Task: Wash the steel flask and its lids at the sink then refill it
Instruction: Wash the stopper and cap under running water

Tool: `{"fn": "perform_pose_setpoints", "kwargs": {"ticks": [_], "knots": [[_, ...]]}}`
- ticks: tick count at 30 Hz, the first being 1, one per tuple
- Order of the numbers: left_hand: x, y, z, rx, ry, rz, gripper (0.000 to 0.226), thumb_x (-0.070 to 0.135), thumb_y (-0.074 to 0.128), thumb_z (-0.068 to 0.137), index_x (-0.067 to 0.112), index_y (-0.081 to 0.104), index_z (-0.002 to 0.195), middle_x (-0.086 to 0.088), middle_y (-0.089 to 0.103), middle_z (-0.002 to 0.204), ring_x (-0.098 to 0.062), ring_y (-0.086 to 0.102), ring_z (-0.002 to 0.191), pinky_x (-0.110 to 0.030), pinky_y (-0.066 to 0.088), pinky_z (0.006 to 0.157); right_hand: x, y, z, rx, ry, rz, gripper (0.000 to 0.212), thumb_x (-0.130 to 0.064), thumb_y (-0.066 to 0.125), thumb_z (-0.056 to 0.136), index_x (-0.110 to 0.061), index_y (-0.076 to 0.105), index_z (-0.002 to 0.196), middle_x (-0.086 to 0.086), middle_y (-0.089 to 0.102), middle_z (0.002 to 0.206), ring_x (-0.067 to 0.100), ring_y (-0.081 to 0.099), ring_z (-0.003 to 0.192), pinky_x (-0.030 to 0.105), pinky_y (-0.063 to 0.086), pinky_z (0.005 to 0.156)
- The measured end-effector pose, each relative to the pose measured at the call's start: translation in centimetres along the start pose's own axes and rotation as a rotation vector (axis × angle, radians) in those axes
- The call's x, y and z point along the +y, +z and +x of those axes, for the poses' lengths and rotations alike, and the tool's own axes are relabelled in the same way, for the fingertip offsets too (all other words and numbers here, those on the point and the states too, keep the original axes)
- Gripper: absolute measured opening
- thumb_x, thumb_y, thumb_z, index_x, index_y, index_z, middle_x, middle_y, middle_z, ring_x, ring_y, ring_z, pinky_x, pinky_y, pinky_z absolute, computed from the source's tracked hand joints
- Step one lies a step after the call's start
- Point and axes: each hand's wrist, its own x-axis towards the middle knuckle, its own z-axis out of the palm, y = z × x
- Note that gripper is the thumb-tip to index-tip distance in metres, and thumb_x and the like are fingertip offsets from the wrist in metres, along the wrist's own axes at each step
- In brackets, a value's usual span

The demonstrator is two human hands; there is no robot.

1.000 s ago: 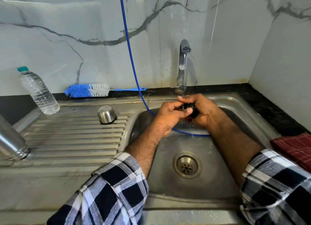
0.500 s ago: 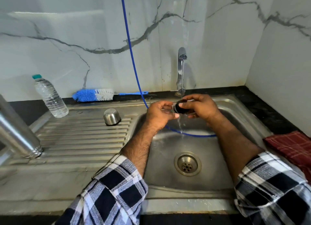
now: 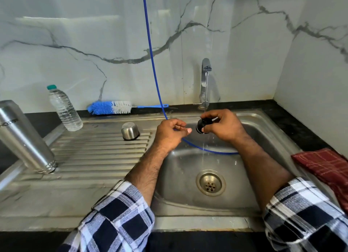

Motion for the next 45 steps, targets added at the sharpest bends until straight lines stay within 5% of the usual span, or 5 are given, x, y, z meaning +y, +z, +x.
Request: {"fn": "perform_pose_setpoints", "kwargs": {"ticks": [14, 20, 24, 28, 45], "knots": [[0.4, 0.6, 0.5, -0.027, 0.006, -0.065, 0.021, 0.020, 0.089, 0.086, 0.017, 0.079, 0.104, -0.003, 0.078, 0.091, -0.023, 0.078, 0.091, -0.040, 0.068, 0.071, -0.2, 0.4, 0.2, 0.002, -0.011, -0.054, 0.046, -0.015, 0.089, 0.078, -0.031, 0.078, 0.121, -0.008, 0.077, 0.112, 0.009, 0.070, 0.099, 0.028, 0.056, 0.089], [0.2, 0.4, 0.7, 0.080, 0.058, -0.090, 0.017, 0.017, 0.088, 0.085, 0.018, 0.080, 0.100, 0.005, 0.075, 0.083, -0.019, 0.075, 0.082, -0.047, 0.067, 0.081, -0.4, 0.9, 0.5, 0.218, -0.169, 0.013, 0.045, -0.016, 0.090, 0.075, -0.029, 0.079, 0.117, -0.004, 0.075, 0.111, 0.013, 0.071, 0.100, 0.027, 0.057, 0.091], [-0.6, -0.2, 0.7, 0.075, -0.012, -0.062, 0.017, 0.022, 0.090, 0.084, 0.026, 0.077, 0.094, 0.006, 0.076, 0.087, -0.015, 0.077, 0.086, -0.046, 0.067, 0.083, -0.1, 1.4, 0.0, -0.069, -0.038, -0.159, 0.044, -0.014, 0.091, 0.076, -0.029, 0.079, 0.116, -0.006, 0.077, 0.110, 0.010, 0.068, 0.099, 0.023, 0.053, 0.087], [-0.5, -0.3, 0.9, 0.062, -0.003, -0.059, 0.016, 0.024, 0.090, 0.084, 0.024, 0.079, 0.096, 0.006, 0.077, 0.087, -0.016, 0.077, 0.088, -0.046, 0.067, 0.084, -0.9, 0.7, 0.5, 0.200, -0.075, 0.054, 0.037, -0.020, 0.089, 0.078, -0.029, 0.079, 0.113, -0.007, 0.075, 0.100, 0.005, 0.068, 0.090, 0.018, 0.053, 0.078], [0.0, -1.0, -0.9, 0.070, 0.044, 0.005, 0.008, 0.023, 0.084, 0.088, 0.023, 0.080, 0.096, 0.009, 0.077, 0.082, -0.016, 0.077, 0.082, -0.044, 0.067, 0.080, -1.8, 2.2, -0.5, 0.030, -0.074, -0.135, 0.041, -0.019, 0.089, 0.082, -0.024, 0.077, 0.120, 0.001, 0.075, 0.111, 0.018, 0.069, 0.093, 0.027, 0.048, 0.080]]}}
